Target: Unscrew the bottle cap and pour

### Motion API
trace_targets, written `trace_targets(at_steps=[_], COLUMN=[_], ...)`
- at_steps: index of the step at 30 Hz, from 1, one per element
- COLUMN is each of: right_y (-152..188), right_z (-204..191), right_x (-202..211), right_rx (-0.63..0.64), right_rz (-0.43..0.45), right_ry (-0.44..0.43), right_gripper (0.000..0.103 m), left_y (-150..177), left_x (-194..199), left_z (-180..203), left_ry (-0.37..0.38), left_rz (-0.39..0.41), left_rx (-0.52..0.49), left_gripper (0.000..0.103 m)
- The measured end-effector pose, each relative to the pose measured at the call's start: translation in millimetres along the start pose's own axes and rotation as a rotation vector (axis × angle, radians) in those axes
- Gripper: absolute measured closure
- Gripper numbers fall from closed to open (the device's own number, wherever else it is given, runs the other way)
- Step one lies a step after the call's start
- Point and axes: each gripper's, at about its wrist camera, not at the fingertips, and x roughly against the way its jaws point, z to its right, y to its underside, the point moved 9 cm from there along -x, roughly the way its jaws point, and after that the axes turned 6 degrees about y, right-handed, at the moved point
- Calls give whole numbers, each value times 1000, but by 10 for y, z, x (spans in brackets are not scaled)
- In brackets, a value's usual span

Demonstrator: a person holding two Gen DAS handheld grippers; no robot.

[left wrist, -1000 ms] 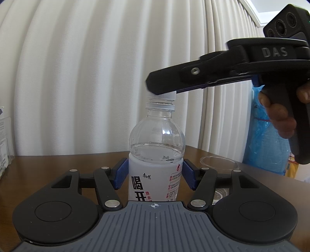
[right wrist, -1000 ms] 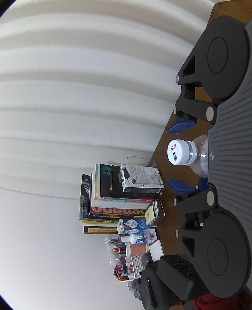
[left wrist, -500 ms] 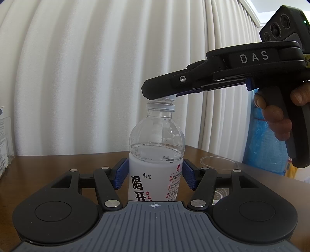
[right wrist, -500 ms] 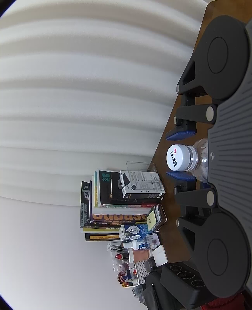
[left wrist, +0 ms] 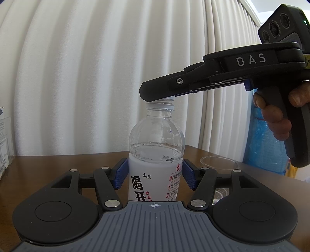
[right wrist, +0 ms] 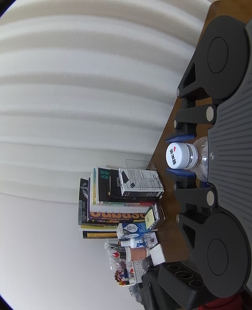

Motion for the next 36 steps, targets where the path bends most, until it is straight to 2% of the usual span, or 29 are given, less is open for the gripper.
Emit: trace_targets(at_steps=[4, 7, 18, 23, 36], right_y=[-21, -42, -89, -77, -58], right_z=[9, 39, 139, 145, 128], right_x=[-7, -19, -66, -44, -29], right_rx=[44, 74, 126, 146, 148], right_rz=[-14, -27, -67, -56, -13], right_ry=[-43, -129, -328, -354, -311], right_gripper=[72, 72, 72, 72, 71], left_y=[1, -1, 6, 5, -8], left_x=[15, 25, 30, 30, 47], left_z=[-2, -3, 13, 17, 33], left_ry=[1, 1, 0, 1, 0], left_rz=[-1, -1, -6, -6, -6], left_rx=[-4, -8, -22, -25, -28], left_gripper=[43, 43, 43, 43, 43])
